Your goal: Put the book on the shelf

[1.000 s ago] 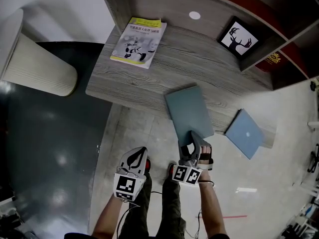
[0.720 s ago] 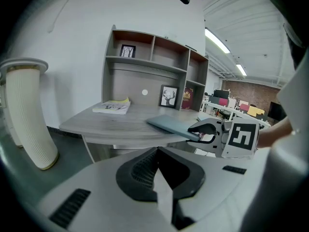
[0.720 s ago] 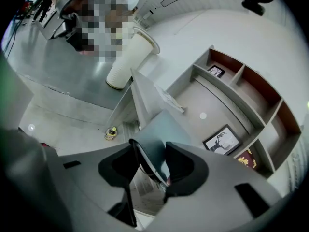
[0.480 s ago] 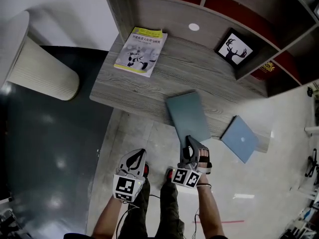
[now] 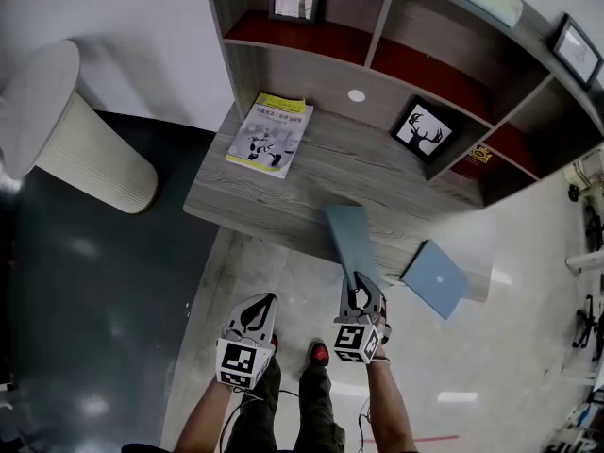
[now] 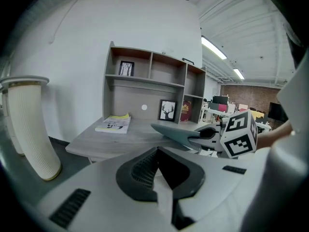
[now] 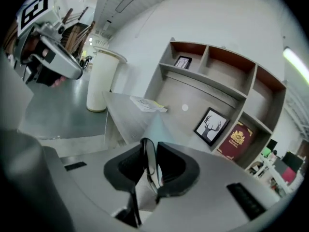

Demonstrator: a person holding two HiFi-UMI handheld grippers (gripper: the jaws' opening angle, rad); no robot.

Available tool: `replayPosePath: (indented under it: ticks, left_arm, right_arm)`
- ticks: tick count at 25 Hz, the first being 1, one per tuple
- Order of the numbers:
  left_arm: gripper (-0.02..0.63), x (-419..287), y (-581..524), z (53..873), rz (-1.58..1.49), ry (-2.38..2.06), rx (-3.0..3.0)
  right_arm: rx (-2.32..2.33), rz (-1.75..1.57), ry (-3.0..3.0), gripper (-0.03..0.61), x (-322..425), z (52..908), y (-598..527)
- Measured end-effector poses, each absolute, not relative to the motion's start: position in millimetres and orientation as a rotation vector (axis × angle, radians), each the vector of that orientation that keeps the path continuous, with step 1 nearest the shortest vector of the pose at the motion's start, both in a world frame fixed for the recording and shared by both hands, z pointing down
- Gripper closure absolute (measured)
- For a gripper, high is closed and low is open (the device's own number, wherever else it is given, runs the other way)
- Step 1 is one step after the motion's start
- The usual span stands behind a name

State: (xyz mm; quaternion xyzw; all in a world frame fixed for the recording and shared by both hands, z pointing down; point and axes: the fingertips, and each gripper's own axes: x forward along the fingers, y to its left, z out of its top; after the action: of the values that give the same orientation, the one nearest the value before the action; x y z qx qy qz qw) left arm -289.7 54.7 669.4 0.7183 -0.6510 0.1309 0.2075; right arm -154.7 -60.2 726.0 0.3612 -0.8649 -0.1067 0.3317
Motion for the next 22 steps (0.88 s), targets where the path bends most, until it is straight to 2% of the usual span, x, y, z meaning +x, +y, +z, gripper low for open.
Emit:
replayPosePath:
  ticks: [14,22]
  left_arm:
    - [0.607,-280.7,69.3,581.8,0.332,-1.835,2.106]
    - [0.607,-273.4,78.5,539.7,0.282,-1.801,2.182]
  right_arm:
    - [1.188,0.409,-2.456,0.507,-119.4,650.3,-41.5]
    - [1.258,0.583,-2.557,0.508,-113.8,593.3,5.6]
